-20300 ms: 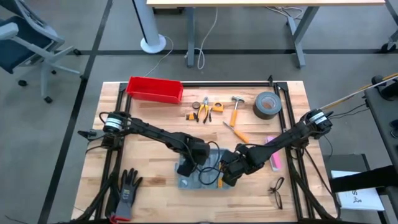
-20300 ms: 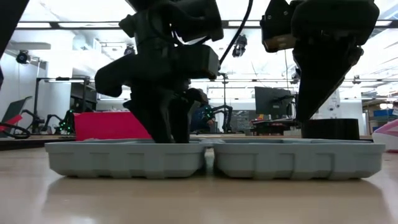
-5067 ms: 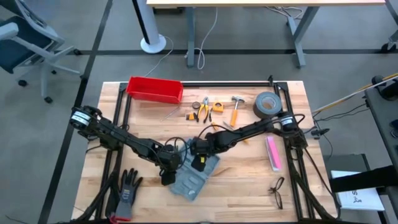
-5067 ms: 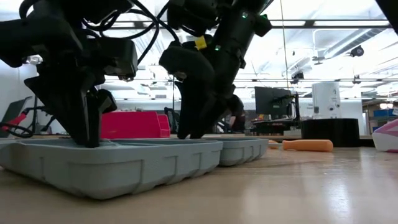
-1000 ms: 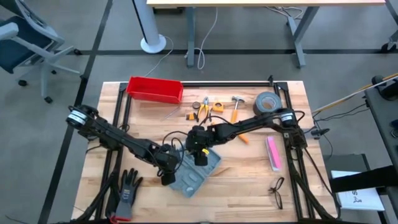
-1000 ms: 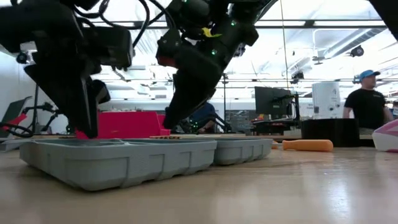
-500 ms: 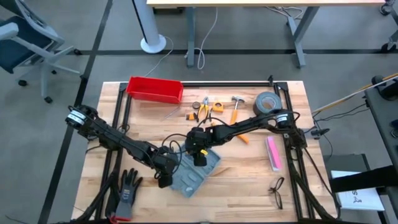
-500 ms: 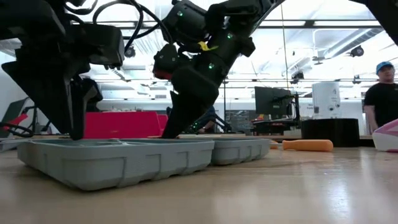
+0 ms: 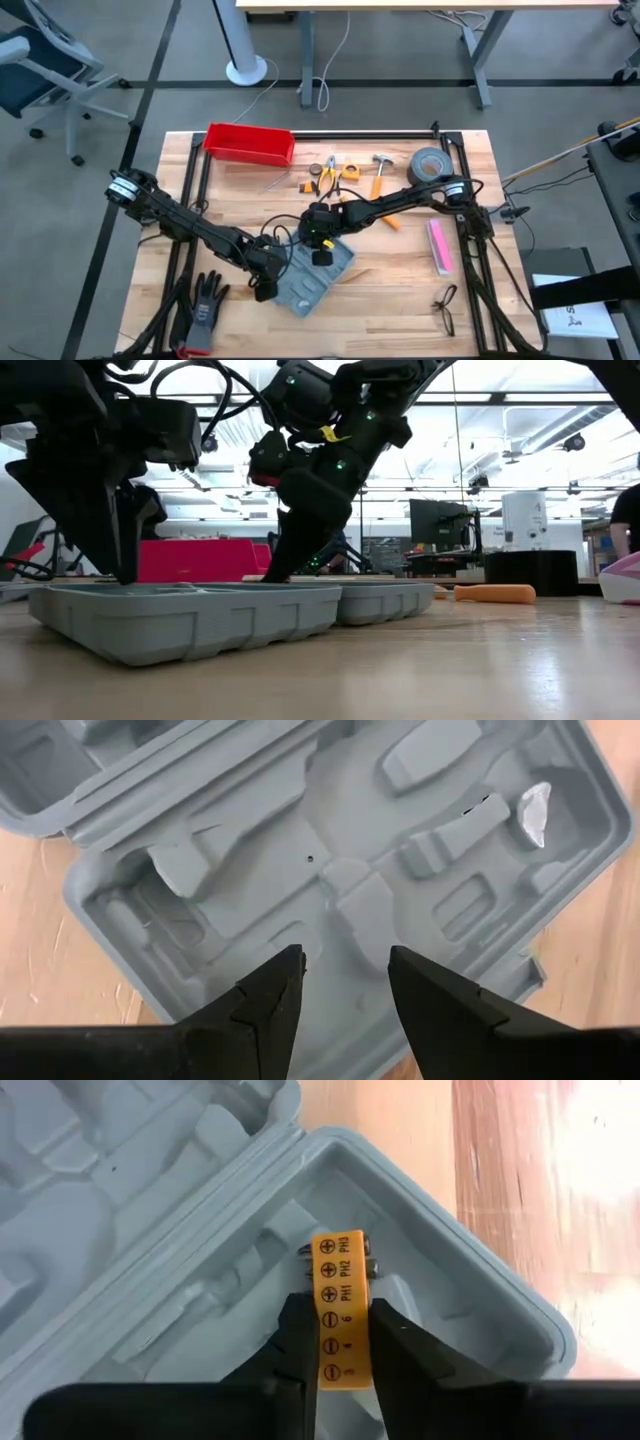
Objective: Prefit tool cases
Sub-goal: Remove the set of interchangeable screwdriver bits from the gray toolbox
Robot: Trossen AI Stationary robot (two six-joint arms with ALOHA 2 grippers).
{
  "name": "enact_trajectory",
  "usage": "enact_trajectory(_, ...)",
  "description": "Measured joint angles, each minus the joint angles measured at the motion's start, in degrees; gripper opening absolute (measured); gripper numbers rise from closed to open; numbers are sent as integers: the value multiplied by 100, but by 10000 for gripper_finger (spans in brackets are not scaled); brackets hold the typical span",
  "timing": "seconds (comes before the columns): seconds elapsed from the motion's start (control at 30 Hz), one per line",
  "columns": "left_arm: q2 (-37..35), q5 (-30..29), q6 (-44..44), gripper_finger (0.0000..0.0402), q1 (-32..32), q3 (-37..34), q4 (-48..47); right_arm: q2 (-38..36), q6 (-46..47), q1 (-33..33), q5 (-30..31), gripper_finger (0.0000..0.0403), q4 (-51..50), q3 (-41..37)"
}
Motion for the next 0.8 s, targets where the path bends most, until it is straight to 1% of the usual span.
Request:
enact_trajectory(0.23,0,-2,8,158,0,-1,1,-34,80,2,-1,58,-174,-2)
enact_trajectory(0.47,2,-5,21,158,0,-1,2,-301,79,1,5,47,-455,-17)
enact_trajectory(0.67,2,-6,21,158,0,-1,11,-797,15,-40,626,56,-975,-15)
enact_trajectory(0.8,2,-5,21,158,0,-4,42,-1095,47,-185,1085,50,-1567,-15)
